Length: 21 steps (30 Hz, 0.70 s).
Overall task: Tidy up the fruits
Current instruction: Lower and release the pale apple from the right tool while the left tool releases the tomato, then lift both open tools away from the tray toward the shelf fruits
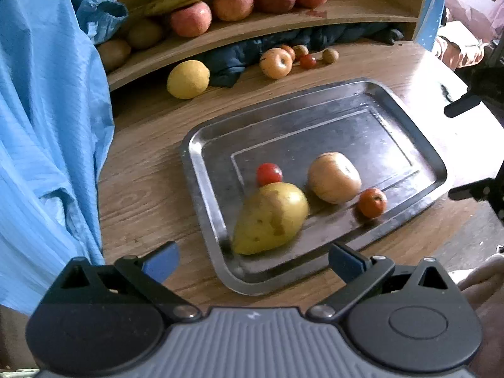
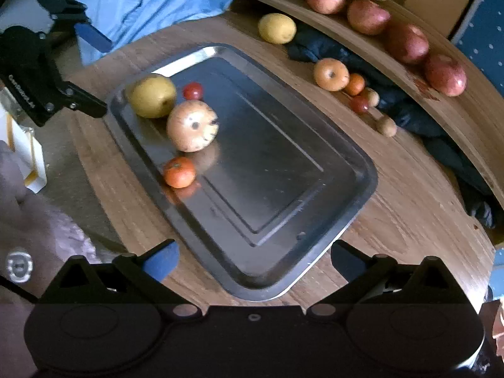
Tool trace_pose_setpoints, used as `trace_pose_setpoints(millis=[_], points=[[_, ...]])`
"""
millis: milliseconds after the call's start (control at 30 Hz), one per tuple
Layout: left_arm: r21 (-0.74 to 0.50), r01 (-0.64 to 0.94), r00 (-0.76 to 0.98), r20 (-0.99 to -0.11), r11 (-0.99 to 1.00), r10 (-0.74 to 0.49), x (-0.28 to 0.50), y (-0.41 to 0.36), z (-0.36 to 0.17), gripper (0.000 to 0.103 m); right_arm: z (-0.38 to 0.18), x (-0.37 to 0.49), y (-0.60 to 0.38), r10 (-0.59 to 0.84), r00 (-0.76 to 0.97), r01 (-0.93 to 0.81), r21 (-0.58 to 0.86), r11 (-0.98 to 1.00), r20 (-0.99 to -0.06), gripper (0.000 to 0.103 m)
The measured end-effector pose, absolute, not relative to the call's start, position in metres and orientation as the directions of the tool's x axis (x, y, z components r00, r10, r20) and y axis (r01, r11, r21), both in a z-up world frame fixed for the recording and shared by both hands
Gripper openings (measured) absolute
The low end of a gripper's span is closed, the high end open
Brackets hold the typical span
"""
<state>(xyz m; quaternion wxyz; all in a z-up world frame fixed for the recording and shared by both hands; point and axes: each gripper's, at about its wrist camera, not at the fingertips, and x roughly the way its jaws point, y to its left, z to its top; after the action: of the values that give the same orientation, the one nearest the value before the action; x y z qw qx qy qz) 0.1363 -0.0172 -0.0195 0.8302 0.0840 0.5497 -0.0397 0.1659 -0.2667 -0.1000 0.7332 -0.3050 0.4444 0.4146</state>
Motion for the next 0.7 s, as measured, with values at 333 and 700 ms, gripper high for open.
trace_pose_setpoints(millis=[333,700], points=[[0.130,0.169,0.405,-0.913,0.977,0.051,0.159,-0.006,-0.013,0.103,-0.098,0.184,-0.261,0.319,0.306,-0.854,-0.110,0.509,-0.897,0.102],[0.118,0.162,0.444,-0.895,0.980,0.035,0.195,0.008,-0.011,0.103,-0.093,0.209,-0.244,0.309,0.360,-0.820,-0.141,0.554,-0.880,0.102]])
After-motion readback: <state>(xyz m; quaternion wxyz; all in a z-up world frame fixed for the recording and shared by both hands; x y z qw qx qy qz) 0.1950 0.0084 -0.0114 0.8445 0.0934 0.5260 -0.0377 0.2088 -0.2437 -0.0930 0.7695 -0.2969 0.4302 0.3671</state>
